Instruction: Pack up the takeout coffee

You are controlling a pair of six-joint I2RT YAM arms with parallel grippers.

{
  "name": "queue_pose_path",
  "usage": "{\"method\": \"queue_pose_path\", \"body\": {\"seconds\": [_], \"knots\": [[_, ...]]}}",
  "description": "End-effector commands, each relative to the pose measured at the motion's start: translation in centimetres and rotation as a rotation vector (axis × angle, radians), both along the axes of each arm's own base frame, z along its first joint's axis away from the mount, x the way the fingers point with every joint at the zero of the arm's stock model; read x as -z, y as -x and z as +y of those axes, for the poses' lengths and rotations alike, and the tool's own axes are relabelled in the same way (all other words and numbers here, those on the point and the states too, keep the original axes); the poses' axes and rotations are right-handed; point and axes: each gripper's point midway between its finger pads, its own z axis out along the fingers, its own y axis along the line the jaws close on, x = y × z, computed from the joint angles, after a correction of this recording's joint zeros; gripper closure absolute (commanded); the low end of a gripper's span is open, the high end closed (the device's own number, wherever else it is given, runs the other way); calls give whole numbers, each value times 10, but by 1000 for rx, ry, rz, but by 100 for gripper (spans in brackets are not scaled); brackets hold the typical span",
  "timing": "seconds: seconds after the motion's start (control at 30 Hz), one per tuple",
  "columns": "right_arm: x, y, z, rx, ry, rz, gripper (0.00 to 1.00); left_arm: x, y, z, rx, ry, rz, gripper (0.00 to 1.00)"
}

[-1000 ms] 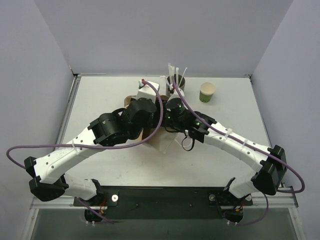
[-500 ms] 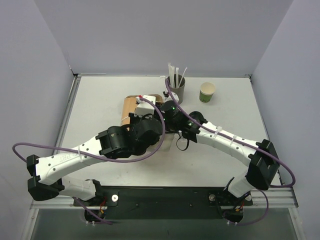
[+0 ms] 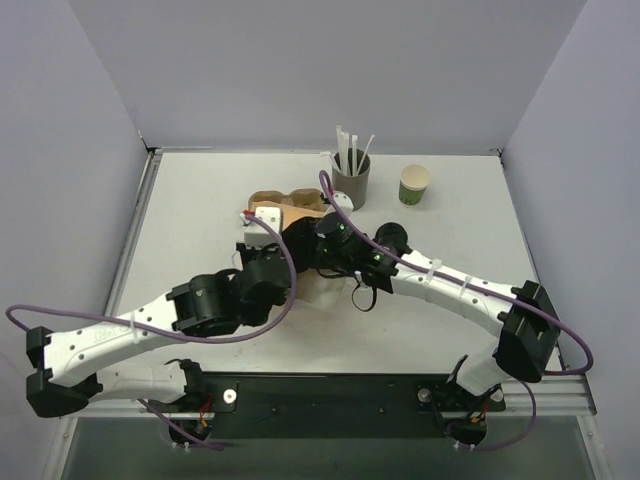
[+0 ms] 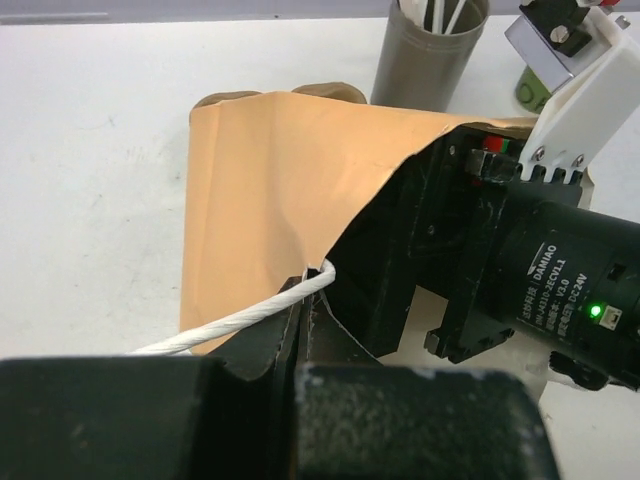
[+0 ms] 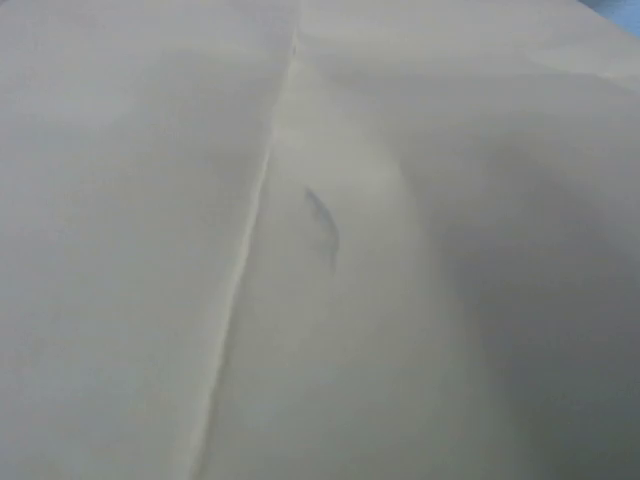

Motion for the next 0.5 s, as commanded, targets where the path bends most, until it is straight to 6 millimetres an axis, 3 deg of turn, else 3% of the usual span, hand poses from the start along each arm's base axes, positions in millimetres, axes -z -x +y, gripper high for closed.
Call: {"method": "queue_pose_path", "body": {"seconds": [0.0,0.17,0.47], "knots": [[-38,-2,-15,24,8,-106,46,-38,1,1,78,214,-121,100],[-36,2,-14,8,12,-119,46,-34,8,6,147,228,-149,100],[-66,4,-22,20,65,-230,46,-29,13,3,232,187,-178,100]]}}
